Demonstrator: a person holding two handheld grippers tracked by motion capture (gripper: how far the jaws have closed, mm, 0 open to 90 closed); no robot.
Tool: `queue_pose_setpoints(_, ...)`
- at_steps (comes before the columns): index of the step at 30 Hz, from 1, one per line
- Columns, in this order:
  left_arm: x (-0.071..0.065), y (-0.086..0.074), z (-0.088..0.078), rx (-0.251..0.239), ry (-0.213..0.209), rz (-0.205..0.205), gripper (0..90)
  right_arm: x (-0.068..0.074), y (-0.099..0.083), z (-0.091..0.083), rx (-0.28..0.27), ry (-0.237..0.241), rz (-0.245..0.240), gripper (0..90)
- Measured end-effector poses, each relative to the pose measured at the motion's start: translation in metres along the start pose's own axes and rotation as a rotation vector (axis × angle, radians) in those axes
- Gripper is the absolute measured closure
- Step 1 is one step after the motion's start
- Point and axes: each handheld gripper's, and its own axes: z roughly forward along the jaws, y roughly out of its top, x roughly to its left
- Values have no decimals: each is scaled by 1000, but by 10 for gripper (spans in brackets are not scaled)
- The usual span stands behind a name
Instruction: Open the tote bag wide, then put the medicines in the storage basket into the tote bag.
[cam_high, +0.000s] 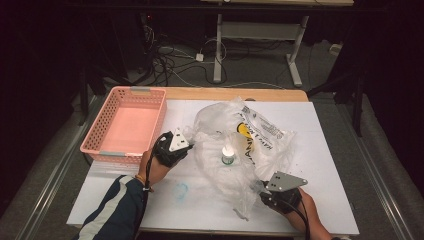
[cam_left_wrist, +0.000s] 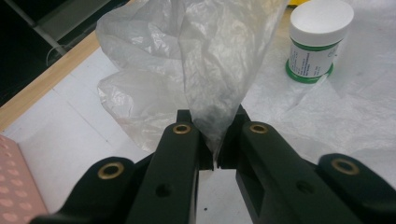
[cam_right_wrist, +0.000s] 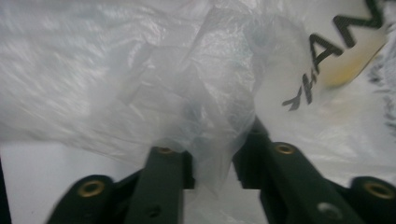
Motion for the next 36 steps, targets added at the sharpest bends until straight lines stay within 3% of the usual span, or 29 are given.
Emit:
queue_pose_setpoints(4, -1, 0, 1, 6, 9, 9, 862, -4, 2, -9, -46, -40, -1, 889)
queue_pose_setpoints(11, -1, 0, 1, -9, 1, -12, 862, -6, 7, -15, -78, -76, -15, 899)
queue_pose_setpoints(16, -1, 1, 0, 10, 6, 3, 862, -10, 10, -16, -96, -90, -17, 900)
queue_pose_setpoints(31, 6, 8, -37, -103, 54, 13, 863, -41, 44, -38, -236, -203, -29, 900)
queue_pose_setpoints(36, 9, 11, -49, -145, 66, 15, 864, -52, 53, -42, -279, -212, -21, 900)
